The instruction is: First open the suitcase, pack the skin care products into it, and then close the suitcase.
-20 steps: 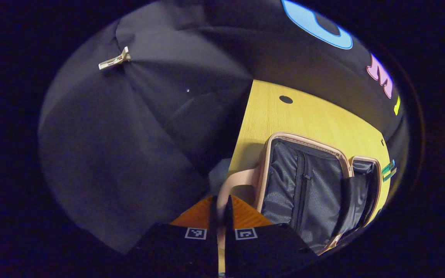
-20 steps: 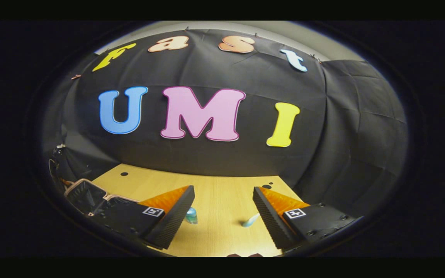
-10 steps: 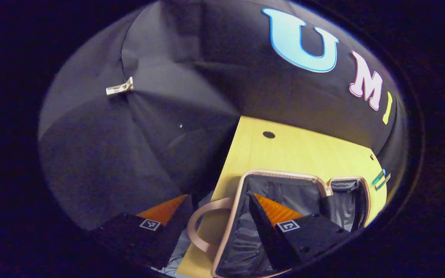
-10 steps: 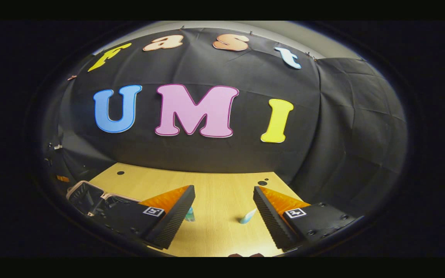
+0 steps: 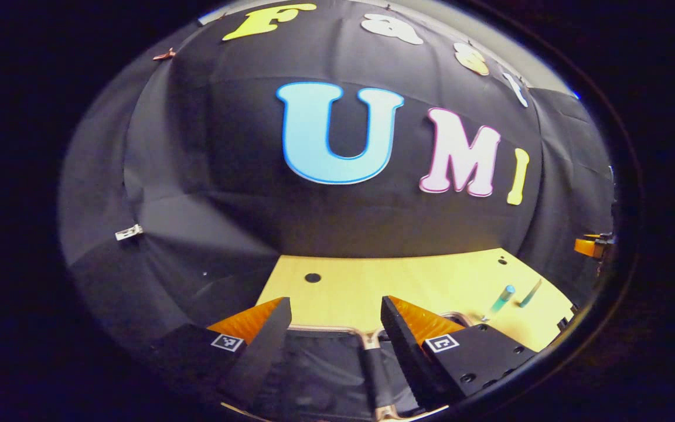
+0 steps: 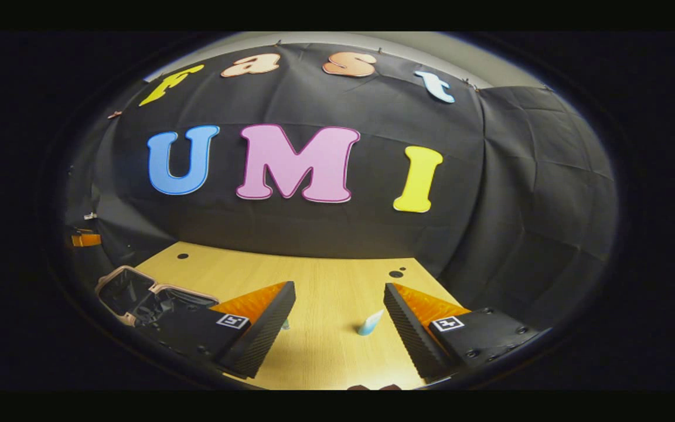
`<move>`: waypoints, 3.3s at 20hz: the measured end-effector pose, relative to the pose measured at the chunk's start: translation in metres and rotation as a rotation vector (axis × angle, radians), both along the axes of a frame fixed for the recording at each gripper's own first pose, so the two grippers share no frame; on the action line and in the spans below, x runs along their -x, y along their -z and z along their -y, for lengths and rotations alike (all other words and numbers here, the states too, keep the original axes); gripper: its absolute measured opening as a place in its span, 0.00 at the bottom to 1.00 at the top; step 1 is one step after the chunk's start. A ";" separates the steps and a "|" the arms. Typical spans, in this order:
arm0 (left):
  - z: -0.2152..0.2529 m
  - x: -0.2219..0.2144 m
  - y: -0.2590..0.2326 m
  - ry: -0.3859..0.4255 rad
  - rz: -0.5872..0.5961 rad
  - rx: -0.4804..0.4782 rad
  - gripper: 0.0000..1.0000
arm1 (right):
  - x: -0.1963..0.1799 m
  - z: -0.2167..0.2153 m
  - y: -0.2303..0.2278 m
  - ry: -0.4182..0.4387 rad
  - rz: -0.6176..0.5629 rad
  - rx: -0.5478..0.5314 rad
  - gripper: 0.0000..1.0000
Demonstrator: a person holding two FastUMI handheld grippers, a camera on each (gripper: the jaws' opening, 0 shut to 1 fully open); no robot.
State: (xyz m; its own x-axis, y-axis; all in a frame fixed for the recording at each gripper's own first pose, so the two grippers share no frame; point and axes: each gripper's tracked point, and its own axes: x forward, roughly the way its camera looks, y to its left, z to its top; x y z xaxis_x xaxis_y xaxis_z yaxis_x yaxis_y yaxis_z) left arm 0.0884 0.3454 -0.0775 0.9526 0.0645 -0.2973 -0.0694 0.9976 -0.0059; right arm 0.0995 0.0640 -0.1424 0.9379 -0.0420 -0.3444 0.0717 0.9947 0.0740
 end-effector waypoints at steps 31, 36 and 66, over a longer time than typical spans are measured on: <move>0.397 -0.186 0.235 0.331 -0.330 -0.049 0.52 | -0.073 0.075 0.221 -0.206 -0.253 -0.096 0.97; 0.398 -0.187 0.235 0.314 -0.336 -0.045 0.50 | -0.074 0.062 0.275 -0.190 -0.366 -0.143 0.97; 0.150 0.042 0.229 0.062 -1.195 -0.048 0.45 | 0.037 -0.128 0.137 -0.517 -0.260 -0.255 0.40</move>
State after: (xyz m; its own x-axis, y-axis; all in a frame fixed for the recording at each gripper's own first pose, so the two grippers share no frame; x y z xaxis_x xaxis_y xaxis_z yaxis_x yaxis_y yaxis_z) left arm 0.0464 0.1958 -0.3065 0.0769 0.0634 -0.9950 0.0423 0.9969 0.0668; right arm 0.0626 0.1923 -0.2793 0.6991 0.5081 -0.5031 -0.3663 0.8588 0.3582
